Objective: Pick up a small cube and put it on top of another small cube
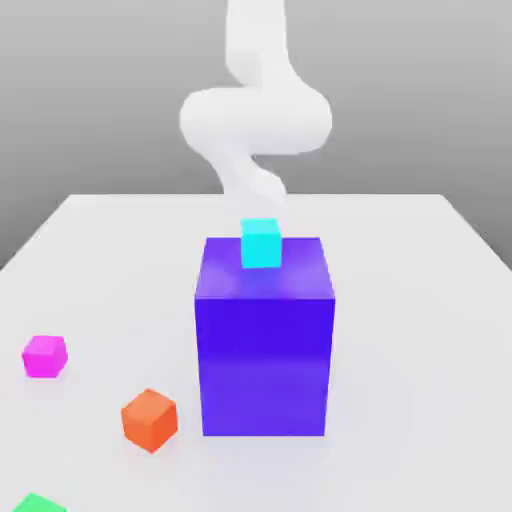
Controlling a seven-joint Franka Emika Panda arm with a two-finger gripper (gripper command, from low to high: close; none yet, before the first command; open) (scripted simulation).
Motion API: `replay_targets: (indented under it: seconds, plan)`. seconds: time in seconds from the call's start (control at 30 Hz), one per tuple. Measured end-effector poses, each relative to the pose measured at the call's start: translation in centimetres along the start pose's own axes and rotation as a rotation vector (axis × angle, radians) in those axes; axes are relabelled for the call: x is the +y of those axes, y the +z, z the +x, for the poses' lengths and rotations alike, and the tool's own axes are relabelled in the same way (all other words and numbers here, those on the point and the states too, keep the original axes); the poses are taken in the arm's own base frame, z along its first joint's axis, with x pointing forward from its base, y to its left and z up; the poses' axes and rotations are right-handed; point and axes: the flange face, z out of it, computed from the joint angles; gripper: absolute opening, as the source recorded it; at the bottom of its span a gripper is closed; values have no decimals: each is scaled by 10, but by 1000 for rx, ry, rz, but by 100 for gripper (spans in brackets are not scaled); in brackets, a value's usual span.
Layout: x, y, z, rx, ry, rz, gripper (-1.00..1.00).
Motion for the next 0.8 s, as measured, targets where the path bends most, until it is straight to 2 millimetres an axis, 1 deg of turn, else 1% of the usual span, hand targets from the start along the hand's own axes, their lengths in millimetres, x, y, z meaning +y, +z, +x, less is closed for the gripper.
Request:
replay_targets:
  seconds: [0.1, 0.2, 0.3, 0.4, 0.5, 0.57, 0.6, 0.63, 0.67, 0.7, 0.73, 0.8]
  plan:
    - [43, 67, 26, -3, 172, -120, 0]
    - [98, 125, 46, -4, 342, -231, 0]
    - [162, 173, 59, -1, 517, -336, 0]
    - [234, 212, 62, 3, 696, -438, 0]
    - [308, 241, 55, 8, 878, -535, 0]
    - [358, 256, 44, 11, 1001, -598, 0]
    - [387, 260, 38, 19, 1075, -631, 0]
    - [412, 264, 30, 22, 1140, -662, 0]
    - [441, 265, 21, 30, 1216, -693, 0]
    - [465, 267, 10, 34, 1284, -723, 0]
    - [482, 272, -3, 30, 1335, -750, 0]
    - [503, 285, -21, 26, 1385, -779, 0]
